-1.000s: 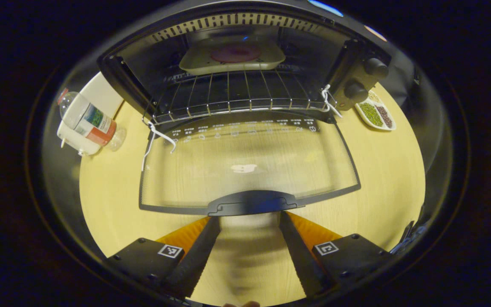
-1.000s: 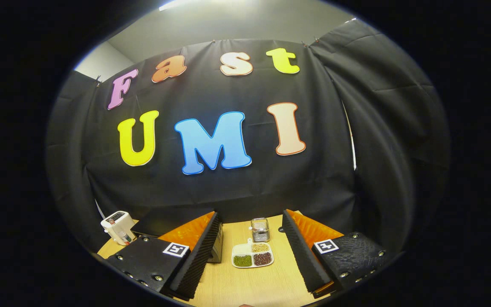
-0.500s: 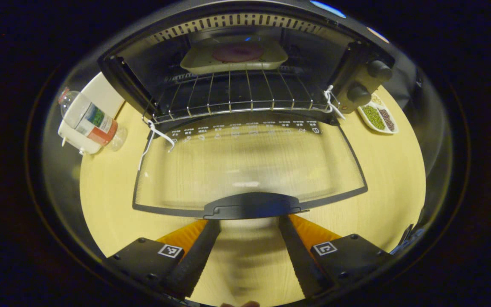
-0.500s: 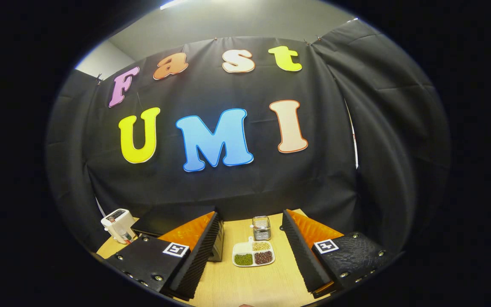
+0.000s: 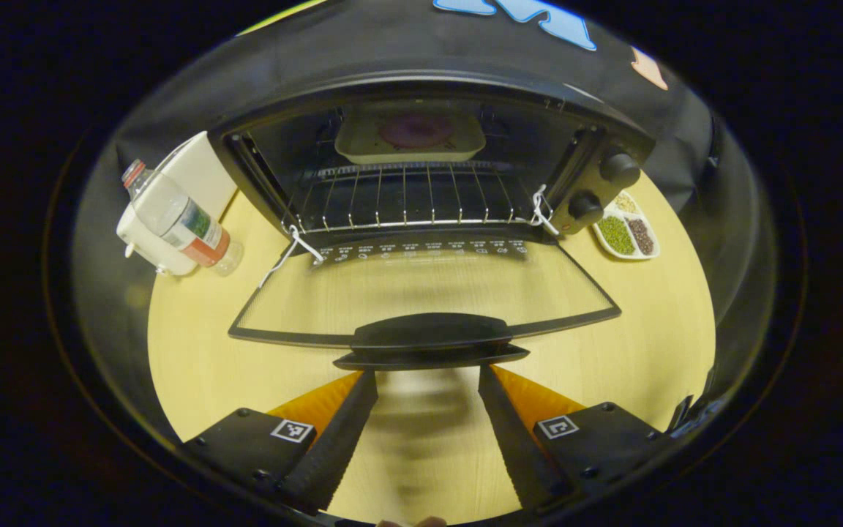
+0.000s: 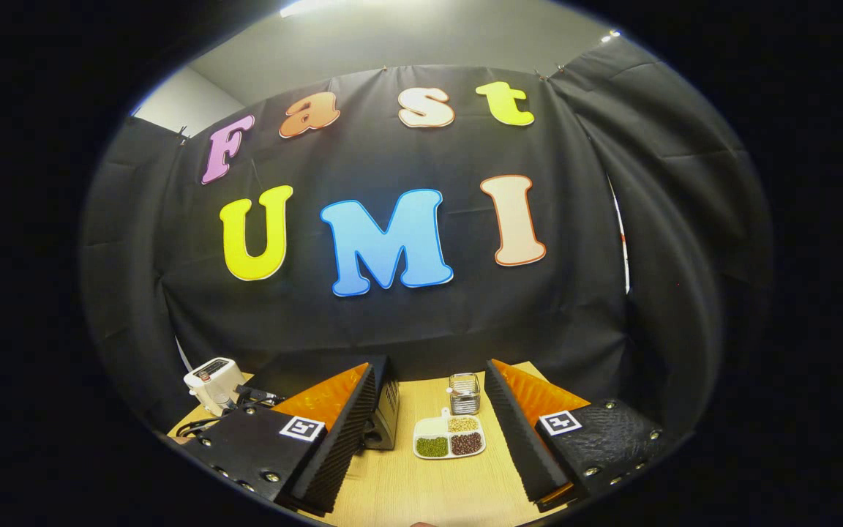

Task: Open the electric oven with the left hand, put the food in, and close the electric oven.

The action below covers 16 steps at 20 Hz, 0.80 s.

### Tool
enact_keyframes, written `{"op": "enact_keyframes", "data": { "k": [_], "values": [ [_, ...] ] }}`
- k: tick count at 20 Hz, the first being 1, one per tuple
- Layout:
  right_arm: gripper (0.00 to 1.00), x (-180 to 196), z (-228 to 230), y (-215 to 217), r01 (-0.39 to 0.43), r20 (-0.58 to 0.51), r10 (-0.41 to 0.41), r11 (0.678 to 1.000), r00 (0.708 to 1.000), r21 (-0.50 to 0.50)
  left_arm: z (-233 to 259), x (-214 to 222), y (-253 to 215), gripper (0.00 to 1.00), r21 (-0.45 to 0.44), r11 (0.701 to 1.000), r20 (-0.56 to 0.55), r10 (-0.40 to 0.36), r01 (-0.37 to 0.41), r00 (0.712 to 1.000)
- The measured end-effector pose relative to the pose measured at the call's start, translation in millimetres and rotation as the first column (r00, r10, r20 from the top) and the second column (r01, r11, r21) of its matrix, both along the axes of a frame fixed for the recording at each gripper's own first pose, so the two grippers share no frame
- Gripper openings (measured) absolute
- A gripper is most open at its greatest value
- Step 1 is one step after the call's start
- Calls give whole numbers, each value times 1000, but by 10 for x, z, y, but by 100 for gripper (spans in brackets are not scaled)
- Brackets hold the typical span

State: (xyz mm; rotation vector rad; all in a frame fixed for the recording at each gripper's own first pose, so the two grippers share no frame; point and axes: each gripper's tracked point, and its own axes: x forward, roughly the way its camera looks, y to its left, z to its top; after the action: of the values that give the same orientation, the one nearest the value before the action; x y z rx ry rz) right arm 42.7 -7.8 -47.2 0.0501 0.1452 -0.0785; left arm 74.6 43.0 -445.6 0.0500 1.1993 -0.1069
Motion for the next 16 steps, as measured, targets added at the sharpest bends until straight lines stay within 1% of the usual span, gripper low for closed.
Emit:
{"op": "enact_keyframes", "data": {
  "k": [1, 2, 3, 7, 8, 10, 11, 12, 14, 15, 16],
  "values": [
    [92, -11, -9, -14, 6, 0, -6, 1000, 1000, 1, 25, 11, -4, 95, -1, 1000, 15, -1, 1, 1000],
    [92, -22, -16, -27, 11, 1, -11, 1000, 1000, 4, 40, 23, -6, 99, -3, 1000, 27, -1, 1, 1000],
    [92, -75, -67, 7, 12, 0, -12, 1000, 1000, 8, 52, 39, -10, 95, -6, 1000, 34, 3, -3, 999],
    [92, -118, -90, 1, 15, -4, -15, 1000, 1000, 0, 101, 95, -13, 95, -5, 1000, 59, 4, -4, 998],
    [92, -124, -83, 6, 15, -2, -15, 1000, 1000, -1, 111, 114, -13, 99, -2, 1000, 65, 1, -1, 998],
    [92, -147, -90, -4, 16, -4, -16, 1000, 1000, -5, 150, 150, -13, 99, -1, 1000, 79, 3, -3, 997],
    [92, -147, -95, -3, 16, -7, -16, 1000, 1000, -4, 175, 168, -12, 95, -1, 1000, 87, 6, -6, 996],
    [91, -150, -98, 1, 14, -8, -14, 1000, 1000, -3, 206, 190, -10, 95, -1, 1000, 98, 9, -9, 995],
    [92, -148, -103, -3, 9, -8, -9, 1000, 1000, -2, 302, 232, 23, 96, 12, 1000, 132, 20, -22, 991],
    [92, -158, -103, -6, 6, -9, -6, 1000, 1000, 0, 371, 253, 39, 99, 16, 999, 157, 26, -29, 987],
    [92, -161, -94, 4, 0, -10, 0, 1000, 1000, 6, 446, 266, 50, 95, 14, 999, 184, 37, -40, 982]
  ]
}}
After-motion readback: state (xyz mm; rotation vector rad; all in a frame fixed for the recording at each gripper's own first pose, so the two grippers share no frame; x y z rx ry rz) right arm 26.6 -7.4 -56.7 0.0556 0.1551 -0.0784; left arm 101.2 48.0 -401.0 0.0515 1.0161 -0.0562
